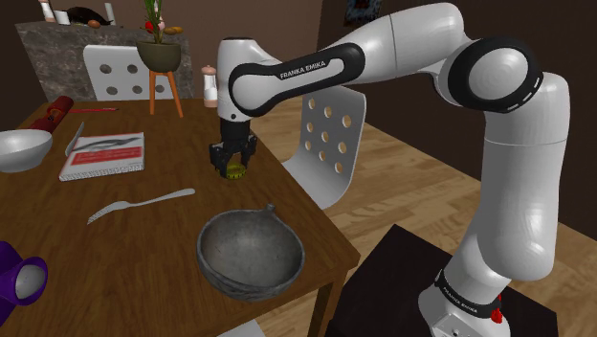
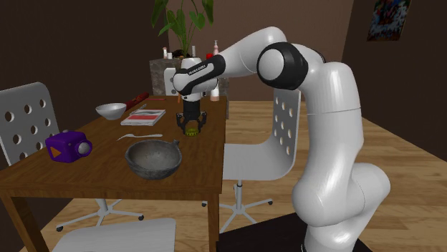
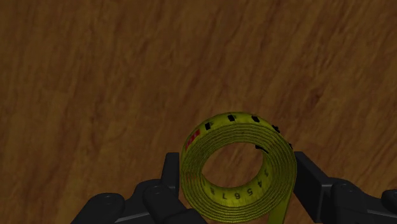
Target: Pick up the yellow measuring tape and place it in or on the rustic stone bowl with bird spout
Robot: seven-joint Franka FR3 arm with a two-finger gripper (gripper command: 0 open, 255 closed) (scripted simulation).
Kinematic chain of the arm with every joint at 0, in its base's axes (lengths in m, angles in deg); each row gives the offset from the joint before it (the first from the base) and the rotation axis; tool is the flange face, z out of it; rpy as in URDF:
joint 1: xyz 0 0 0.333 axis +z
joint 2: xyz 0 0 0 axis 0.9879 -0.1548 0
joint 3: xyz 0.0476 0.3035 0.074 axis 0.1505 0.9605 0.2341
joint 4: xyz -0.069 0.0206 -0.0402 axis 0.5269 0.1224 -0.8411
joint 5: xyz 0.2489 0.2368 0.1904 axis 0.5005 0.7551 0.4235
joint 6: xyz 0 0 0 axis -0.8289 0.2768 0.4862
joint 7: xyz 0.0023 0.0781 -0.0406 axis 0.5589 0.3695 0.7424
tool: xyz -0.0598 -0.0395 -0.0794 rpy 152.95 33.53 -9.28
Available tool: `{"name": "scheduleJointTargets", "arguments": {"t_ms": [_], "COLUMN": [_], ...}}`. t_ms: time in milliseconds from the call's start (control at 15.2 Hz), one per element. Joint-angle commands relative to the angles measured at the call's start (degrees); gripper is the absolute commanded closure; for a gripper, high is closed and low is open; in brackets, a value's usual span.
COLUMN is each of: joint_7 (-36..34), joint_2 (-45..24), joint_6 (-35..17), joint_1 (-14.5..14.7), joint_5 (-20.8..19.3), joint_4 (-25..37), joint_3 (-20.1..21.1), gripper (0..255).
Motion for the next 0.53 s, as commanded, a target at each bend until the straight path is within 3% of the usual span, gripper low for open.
{"name": "scheduleJointTargets", "arguments": {"t_ms": [0,462], "joint_7": [0.0,0.3], "joint_2": [0.1,1.1], "joint_6": [0.7,5.6], "joint_1": [0.0,0.0], "joint_5": [0.1,0.5], "joint_4": [0.5,4.5], "joint_3": [0.0,0.2], "gripper": [255,255]}}
